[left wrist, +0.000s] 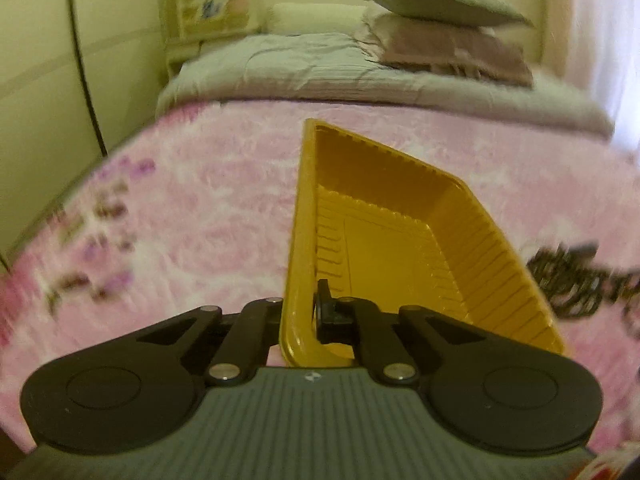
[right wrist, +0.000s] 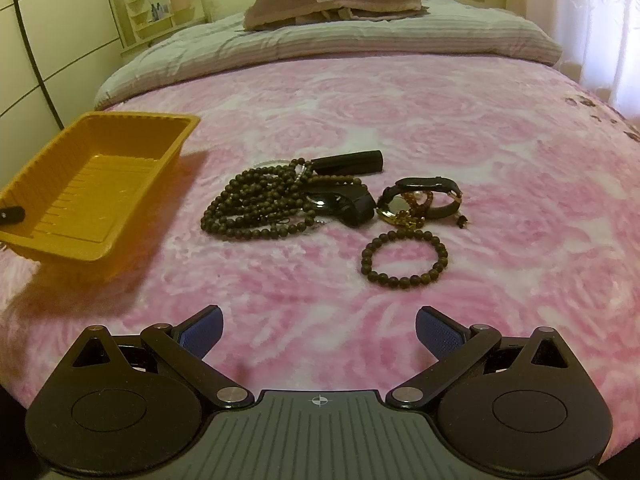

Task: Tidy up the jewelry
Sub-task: 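Grasp the rim of the orange tray with the left gripper, then grasp the dark bead bracelet with the right gripper while the left gripper holds the tray, then drop the bead bracelet into the tray and open the right gripper, then grasp the gold bracelet with the right gripper, then carry the gold bracelet into the tray and release it, then grasp the red-bead bracelet from the jewelry pile with the right gripper, then lower the red-bead bracelet into the tray and open the right gripper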

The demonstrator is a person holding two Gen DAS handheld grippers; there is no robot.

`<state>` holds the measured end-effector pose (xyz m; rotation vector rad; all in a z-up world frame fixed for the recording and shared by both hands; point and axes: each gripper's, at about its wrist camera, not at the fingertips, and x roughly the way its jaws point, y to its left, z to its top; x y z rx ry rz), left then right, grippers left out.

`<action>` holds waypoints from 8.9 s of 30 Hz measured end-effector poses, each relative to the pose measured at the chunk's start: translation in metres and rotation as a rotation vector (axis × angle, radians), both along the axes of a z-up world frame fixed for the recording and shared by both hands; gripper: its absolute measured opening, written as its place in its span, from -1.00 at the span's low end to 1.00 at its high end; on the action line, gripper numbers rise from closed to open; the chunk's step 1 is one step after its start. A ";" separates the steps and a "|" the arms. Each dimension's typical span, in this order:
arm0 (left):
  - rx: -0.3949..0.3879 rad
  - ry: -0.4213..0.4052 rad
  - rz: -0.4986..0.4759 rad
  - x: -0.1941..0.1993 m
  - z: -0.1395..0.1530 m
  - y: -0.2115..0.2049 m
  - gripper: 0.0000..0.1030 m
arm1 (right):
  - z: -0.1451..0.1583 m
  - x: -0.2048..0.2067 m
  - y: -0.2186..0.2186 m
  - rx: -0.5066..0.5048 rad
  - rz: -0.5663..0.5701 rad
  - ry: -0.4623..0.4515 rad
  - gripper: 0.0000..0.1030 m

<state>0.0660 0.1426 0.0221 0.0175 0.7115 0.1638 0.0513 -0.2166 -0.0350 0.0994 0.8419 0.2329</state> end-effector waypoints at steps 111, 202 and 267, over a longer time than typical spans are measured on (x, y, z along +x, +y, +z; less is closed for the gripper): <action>0.333 0.152 -0.157 0.015 0.007 -0.047 -0.93 | -0.017 0.082 -0.062 -0.108 -0.012 -0.115 0.10; 0.340 0.153 -0.155 0.016 0.003 -0.050 -0.92 | -0.015 0.050 -0.022 0.001 0.135 -0.105 -0.52; 0.340 0.151 -0.155 0.015 0.002 -0.050 -0.92 | 0.037 0.025 -0.004 -0.025 0.247 -0.272 -0.93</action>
